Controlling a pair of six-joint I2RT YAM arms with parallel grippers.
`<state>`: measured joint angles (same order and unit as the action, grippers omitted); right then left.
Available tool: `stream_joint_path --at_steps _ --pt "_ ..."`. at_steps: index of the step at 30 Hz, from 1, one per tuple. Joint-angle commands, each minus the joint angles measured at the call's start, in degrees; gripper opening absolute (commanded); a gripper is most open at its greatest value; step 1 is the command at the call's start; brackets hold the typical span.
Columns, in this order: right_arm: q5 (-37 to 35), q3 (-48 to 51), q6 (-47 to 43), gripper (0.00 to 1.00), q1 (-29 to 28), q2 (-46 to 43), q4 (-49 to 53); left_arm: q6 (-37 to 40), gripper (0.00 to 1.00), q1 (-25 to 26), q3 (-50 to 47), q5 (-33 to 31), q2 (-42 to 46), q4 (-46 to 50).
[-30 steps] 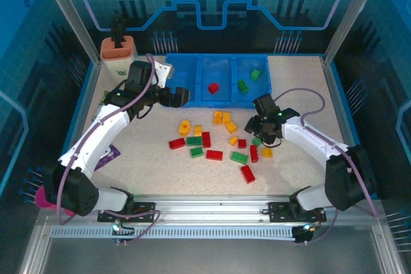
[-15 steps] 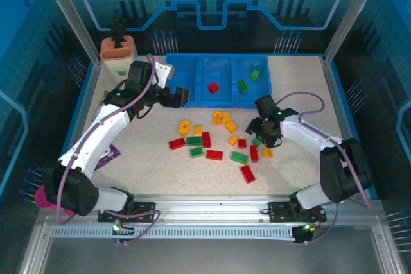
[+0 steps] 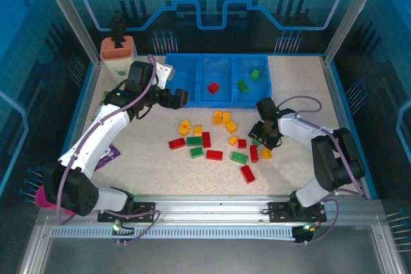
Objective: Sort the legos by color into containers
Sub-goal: Pick up the lego from the center of the table, then place the lego in the container.
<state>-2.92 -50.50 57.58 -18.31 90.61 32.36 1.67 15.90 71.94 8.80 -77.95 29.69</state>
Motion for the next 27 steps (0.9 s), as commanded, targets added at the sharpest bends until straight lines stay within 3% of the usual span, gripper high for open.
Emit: stream_joint_path --at_steps 1,12,21,27 --pt "1.4 -1.9 -0.6 0.56 0.6 2.1 -0.9 1.1 0.99 -0.2 2.1 -0.7 -0.2 0.6" --pt "-0.5 -4.6 -6.5 0.34 0.7 5.7 -0.1 1.5 0.99 -0.2 1.5 -1.4 0.2 0.3" --pt "-13.1 -26.1 -33.2 0.30 1.0 4.2 9.2 1.9 1.00 -0.2 1.5 -2.2 0.5 0.3" --pt "-14.9 -39.3 -46.7 0.30 2.1 11.9 7.5 2.1 0.99 -0.2 2.7 -1.9 0.2 1.7"
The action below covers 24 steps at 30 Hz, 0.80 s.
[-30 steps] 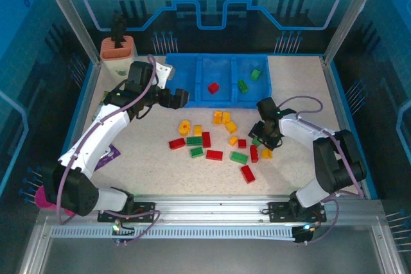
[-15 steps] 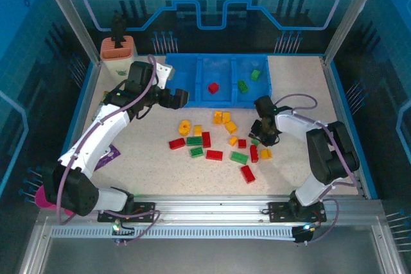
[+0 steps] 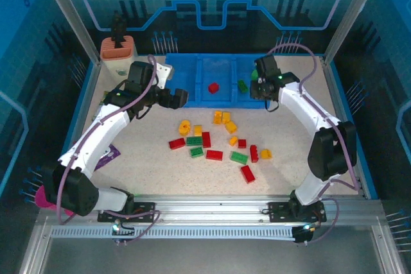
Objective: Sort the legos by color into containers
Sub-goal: Place the lego in the container.
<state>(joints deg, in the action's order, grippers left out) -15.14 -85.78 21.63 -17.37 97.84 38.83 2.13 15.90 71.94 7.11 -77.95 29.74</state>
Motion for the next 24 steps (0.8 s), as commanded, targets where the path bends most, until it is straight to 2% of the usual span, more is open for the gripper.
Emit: stream_joint_path --at_steps 1,10,15,19,24 --pt "-2.1 -5.9 -11.8 0.30 1.6 6.2 0.8 1.7 1.00 -0.1 3.0 -0.5 0.4 2.1" --pt "0.2 -24.8 -15.6 0.33 3.6 22.6 2.3 1.8 0.99 -0.2 3.4 -1.4 2.1 2.3" --pt "0.8 -32.4 -14.8 0.38 4.4 29.6 3.4 1.7 0.99 0.0 3.1 -1.3 2.4 2.2" --pt "1.1 -35.8 -14.7 0.41 4.4 32.2 4.7 1.8 1.00 0.1 3.4 -1.3 2.5 2.3" --pt "1.6 -34.4 -14.3 0.54 4.3 29.4 5.4 1.7 0.99 0.2 3.6 -1.2 2.1 2.4"
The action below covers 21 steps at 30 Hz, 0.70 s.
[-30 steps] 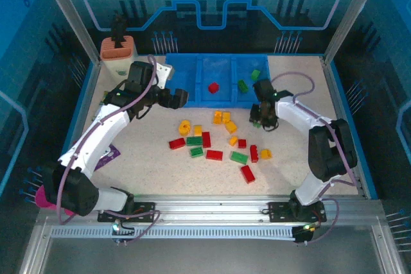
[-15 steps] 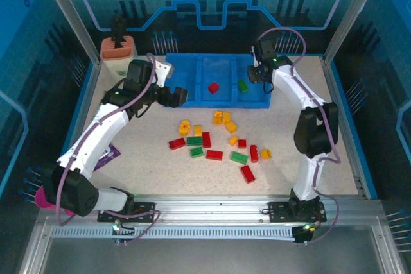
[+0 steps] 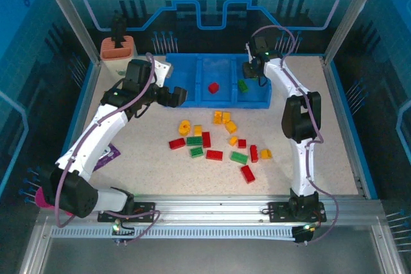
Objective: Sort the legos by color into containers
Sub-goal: Place the lego in the container, then pick up the lego from the bottom-center of the table.
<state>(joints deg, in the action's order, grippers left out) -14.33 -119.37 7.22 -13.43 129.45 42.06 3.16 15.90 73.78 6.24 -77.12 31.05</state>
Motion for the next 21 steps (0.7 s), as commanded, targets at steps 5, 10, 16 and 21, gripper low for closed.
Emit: stream_joint_path --at_steps 5,10,16,21 --pt "0.5 5.0 1.1 0.62 0.1 -10.1 2.2 0.9 0.99 0.2 1.7 -0.7 0.8 1.0" --pt "0.0 13.4 3.0 0.62 -1.6 -19.9 4.2 1.2 0.99 0.2 1.8 -0.9 0.6 1.2" --pt "-1.2 31.8 10.8 0.63 -5.9 -34.4 7.8 1.0 0.99 0.2 1.3 -0.4 0.6 1.0" --pt "2.3 48.0 19.0 0.61 -11.0 -44.5 8.7 1.0 0.99 0.3 1.1 -0.3 0.6 0.9"
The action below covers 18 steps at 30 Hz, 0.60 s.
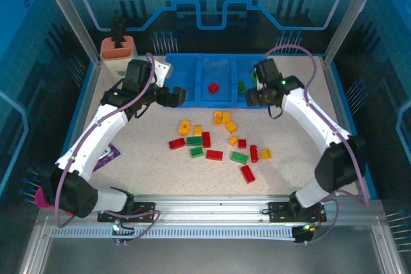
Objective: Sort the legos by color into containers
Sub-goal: Pick up the lego from the bottom-center of the table.
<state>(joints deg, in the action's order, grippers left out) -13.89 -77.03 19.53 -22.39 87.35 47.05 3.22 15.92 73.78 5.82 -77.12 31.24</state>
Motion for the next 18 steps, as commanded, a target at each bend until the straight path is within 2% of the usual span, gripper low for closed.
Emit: stream_joint_path --at_steps 1,4,8,18 --pt "1.8 8.4 8.6 0.61 -3.3 -3.9 3.8 0.9 0.99 0.2 1.0 0.1 0.6 0.6" --pt "3.2 14.3 12.4 0.61 -5.9 -6.5 4.3 0.9 0.99 0.2 1.3 0.1 0.1 0.9" --pt "2.3 17.5 13.6 0.59 -8.2 -7.1 6.0 0.9 0.99 0.3 0.9 0.6 -0.1 0.7" --pt "2.5 22.7 13.7 0.57 -8.8 -5.1 1.1 1.1 1.00 0.6 0.7 0.3 -0.3 0.6"
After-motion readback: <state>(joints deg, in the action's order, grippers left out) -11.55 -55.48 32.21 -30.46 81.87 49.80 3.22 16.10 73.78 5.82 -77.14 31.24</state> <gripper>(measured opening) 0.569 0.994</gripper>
